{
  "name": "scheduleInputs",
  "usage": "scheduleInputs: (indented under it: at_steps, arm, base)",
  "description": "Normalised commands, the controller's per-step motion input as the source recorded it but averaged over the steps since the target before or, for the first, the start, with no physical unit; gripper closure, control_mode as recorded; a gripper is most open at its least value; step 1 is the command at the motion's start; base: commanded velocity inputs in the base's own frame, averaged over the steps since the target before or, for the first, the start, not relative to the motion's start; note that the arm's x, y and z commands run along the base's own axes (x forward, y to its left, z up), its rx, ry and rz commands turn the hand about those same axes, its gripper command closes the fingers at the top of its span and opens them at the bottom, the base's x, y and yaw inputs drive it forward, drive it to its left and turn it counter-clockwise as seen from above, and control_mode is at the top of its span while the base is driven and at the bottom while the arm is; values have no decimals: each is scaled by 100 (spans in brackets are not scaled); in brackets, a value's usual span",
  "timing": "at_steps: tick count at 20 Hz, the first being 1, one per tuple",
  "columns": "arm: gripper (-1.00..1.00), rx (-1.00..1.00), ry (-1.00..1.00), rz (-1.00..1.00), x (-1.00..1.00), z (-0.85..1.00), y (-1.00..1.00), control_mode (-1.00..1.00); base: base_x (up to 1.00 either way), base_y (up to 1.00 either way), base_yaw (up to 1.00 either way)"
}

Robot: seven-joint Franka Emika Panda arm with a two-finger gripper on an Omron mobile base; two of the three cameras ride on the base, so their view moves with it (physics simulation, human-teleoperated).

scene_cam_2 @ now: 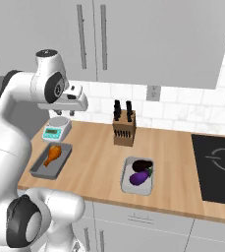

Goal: Take the meat container that has the chicken drumstick and place it on the second highest rack of the freezer. Then take the vegetable container that has the eggplant and avocado and place it on the highest rack of the freezer.

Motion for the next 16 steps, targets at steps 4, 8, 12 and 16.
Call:
scheduleInputs:
  at_steps: [4,8,12,16]
  arm:
    - [-100,0,0,0,-11,-1,11,-100]
    - [-100,-1,2,4,-34,-9,42,-100]
    - [-100,-3,6,7,-11,-11,46,-100]
    - [-100,0,8,15,0,-21,33,-100]
  base:
    - [0,0,0]
    - [0,0,0]
    - [0,0,0]
    - [0,0,0]
